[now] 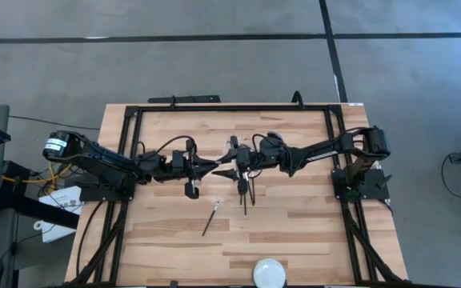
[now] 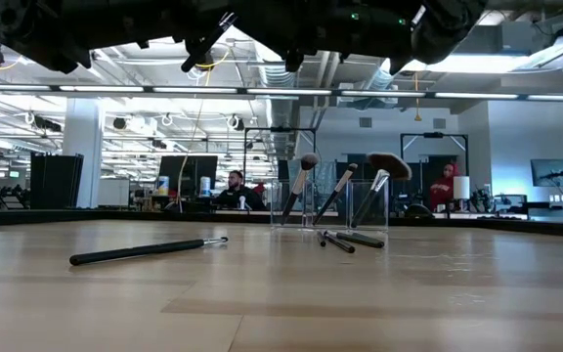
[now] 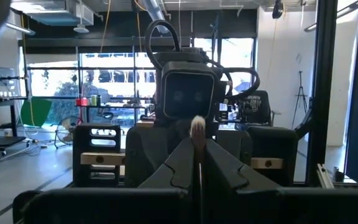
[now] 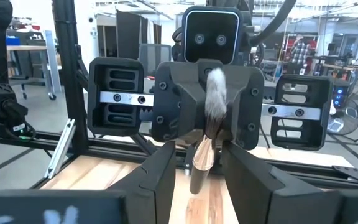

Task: Put items in baskets/containers
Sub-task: Put the black blush brush into the transparent organizer, then put the black eyeshadow brush into the transparent organizer

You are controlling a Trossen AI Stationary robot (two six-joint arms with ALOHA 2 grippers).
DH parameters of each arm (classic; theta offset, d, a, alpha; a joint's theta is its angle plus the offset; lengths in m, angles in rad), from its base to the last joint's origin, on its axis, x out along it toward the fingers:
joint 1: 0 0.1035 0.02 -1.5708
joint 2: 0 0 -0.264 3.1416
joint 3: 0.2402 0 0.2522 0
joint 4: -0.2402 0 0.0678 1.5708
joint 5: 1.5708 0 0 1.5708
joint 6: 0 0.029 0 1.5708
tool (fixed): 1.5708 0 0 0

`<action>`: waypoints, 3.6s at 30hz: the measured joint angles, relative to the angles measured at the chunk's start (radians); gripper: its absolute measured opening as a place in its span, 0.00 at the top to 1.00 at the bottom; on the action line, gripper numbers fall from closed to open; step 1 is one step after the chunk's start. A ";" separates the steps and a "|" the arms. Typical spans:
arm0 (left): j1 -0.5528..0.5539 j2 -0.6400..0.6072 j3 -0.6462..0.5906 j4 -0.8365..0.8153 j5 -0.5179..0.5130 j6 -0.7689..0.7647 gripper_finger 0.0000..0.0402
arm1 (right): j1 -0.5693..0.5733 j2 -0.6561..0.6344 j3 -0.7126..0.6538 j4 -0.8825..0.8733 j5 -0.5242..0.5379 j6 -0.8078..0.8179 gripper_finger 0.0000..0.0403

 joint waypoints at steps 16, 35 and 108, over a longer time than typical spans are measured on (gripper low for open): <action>0.037 0.038 0.029 0.022 0.042 0.046 0.95 | -0.003 -0.001 0.000 0.022 0.022 0.000 0.70; 0.053 0.127 0.025 0.153 0.053 0.046 0.93 | -0.020 -0.001 -0.001 -0.035 0.018 -0.002 0.93; -0.130 0.128 0.020 -0.645 -0.116 -0.587 0.62 | -0.120 -0.281 -0.231 -0.878 0.646 0.278 0.65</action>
